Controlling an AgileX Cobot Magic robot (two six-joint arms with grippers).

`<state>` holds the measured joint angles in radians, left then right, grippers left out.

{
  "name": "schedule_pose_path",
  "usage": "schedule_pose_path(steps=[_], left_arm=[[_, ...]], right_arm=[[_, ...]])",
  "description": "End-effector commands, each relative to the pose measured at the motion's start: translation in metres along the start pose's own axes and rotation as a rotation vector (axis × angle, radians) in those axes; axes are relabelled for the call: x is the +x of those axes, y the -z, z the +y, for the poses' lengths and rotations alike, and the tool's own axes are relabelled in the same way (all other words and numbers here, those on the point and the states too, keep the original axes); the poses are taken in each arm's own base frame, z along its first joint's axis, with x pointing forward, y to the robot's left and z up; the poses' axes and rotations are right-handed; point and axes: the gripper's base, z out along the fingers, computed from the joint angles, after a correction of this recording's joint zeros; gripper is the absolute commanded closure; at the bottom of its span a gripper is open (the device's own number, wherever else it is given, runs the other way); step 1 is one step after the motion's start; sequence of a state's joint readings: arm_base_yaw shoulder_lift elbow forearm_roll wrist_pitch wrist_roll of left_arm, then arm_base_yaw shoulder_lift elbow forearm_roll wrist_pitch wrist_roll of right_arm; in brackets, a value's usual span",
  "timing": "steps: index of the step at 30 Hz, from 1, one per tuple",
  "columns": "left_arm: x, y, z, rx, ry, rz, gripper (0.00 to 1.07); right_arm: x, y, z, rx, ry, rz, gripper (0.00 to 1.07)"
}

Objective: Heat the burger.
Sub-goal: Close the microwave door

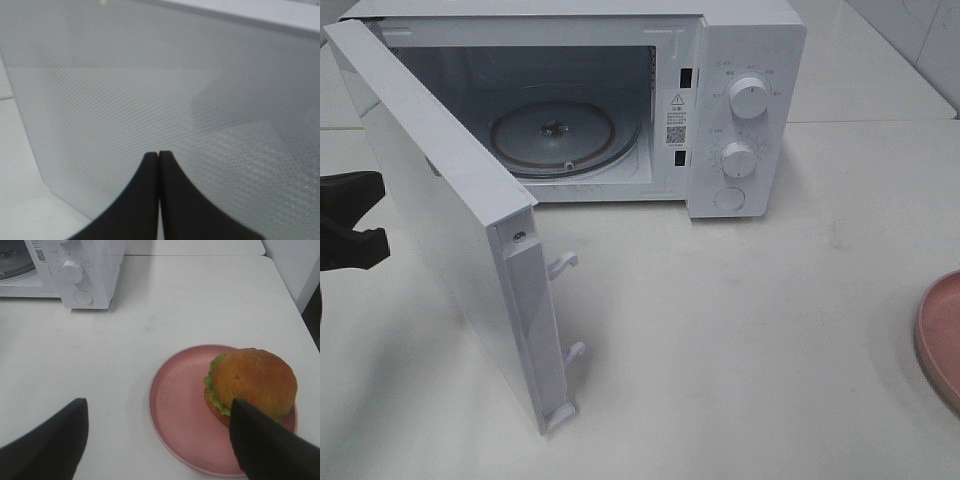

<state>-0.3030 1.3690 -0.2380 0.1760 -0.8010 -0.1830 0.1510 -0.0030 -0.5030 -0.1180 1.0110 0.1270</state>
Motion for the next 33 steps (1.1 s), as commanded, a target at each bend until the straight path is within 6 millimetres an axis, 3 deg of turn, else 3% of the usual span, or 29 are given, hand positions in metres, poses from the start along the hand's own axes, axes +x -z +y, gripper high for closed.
schedule_pose_path(steps=[1,7,17,33], left_arm=[[-0.003,-0.005,-0.005,-0.002,0.019,-0.034,1.07],[0.003,-0.017,-0.018,0.001,0.003,-0.019,1.07],[-0.005,-0.046,-0.041,0.016,-0.007,-0.030,1.07],[-0.023,-0.109,-0.082,-0.071,-0.004,-0.041,1.07]], right_arm=[[0.002,0.003,0.000,0.000,0.007,-0.038,0.31],[0.002,0.003,0.000,0.000,0.007,-0.038,0.31],[0.002,0.003,0.000,0.000,0.007,-0.038,0.31],[0.002,0.003,0.000,0.000,0.007,-0.038,0.31]])
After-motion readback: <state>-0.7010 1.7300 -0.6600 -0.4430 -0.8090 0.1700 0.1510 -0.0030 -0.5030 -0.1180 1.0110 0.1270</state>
